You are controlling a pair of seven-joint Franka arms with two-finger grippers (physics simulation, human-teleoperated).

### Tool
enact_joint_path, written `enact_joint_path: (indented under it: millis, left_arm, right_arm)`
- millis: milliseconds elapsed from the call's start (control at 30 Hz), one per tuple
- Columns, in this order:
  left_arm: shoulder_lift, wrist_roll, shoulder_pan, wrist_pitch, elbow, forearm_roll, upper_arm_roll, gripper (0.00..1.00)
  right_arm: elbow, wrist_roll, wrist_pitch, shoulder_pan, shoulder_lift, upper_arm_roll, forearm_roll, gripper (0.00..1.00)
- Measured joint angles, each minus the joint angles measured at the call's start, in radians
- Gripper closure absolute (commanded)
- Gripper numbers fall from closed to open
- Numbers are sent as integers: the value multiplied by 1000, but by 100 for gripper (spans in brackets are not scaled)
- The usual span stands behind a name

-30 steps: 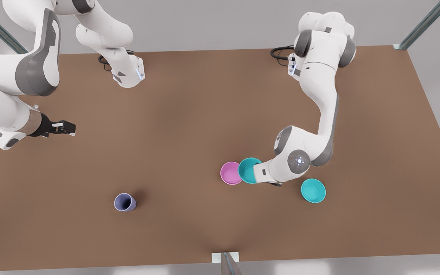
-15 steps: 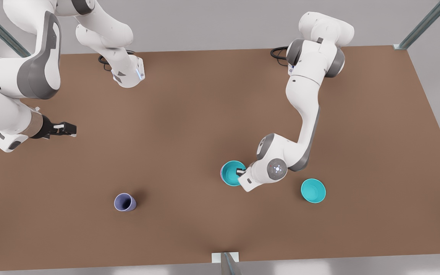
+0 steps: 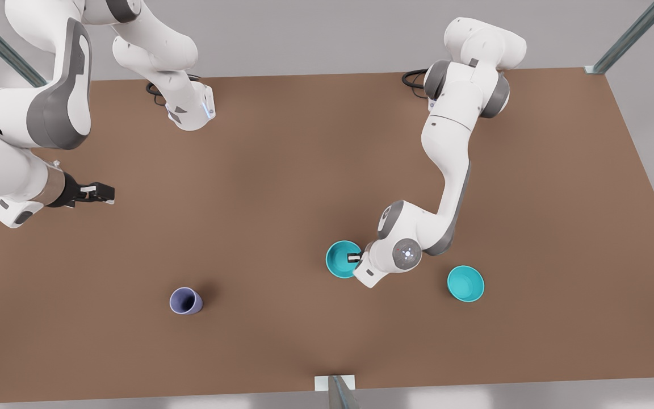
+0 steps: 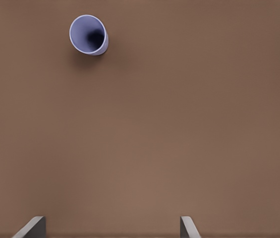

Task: Stack the blue bowl on the pink bowl

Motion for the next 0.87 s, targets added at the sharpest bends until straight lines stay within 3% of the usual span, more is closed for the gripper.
enact_joint_path:
  millis: [233,267,300,400,533,633,733,867]
  left_arm:
    - [-7,-51,-2,-3,-33,1,0,79]
    - [-7,-56,-2,-3,-34,1,0,15]
    - [-8,-61,-2,-3,-35,-1,0,0]
    - [-43,-66,16,-23,-34,-20,5,0]
    - [-386,-69,178,-230,-26,130,18,0]
    - [-512,-27,276,-385,-25,250,19,0]
    - [-684,57,336,-448,-187,324,12,0]
    - [-730,159,343,-488,-233,362,12,0]
  right_arm:
    - [4,-2,0,0,2,0,0,0]
    - [6,-2,0,0,4,0,1,0]
    - [7,-2,0,0,5,0,1,0]
    - [8,-3,0,1,6,0,1,0]
    - [8,-3,0,2,6,0,0,0]
    - [8,-4,0,0,8,0,1,0]
    - [9,-4,0,0,8,1,1,0]
    - [12,-5,0,0,8,1,1,0]
